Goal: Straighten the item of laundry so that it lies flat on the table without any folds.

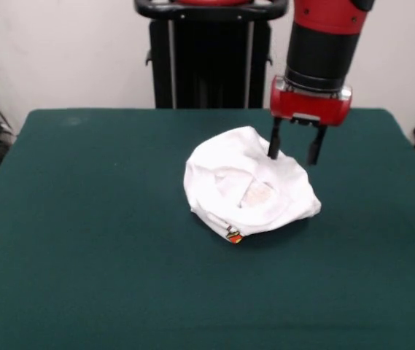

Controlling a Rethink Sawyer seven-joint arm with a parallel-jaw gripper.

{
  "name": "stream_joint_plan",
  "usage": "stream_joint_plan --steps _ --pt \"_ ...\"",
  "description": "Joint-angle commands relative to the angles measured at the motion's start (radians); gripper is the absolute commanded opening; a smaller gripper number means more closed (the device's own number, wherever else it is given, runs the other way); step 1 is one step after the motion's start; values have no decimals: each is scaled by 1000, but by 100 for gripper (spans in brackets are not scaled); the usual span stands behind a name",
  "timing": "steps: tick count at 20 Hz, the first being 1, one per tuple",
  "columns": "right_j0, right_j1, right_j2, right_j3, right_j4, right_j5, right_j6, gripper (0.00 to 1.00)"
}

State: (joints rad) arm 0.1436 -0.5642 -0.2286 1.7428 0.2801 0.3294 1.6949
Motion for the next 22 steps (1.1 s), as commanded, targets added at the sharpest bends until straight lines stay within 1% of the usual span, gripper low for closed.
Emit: stream_joint_plan --steps 1,9,13,18,22 --pt "25 47 71 -70 15 105 181 100" --pt "25 49 60 -136 22 181 196 100" --pt "29 64 46 -151 15 178 203 100" --pt "41 111 12 -152 -13 119 202 100" --pt "44 162 -8 -131 -39 12 198 100"
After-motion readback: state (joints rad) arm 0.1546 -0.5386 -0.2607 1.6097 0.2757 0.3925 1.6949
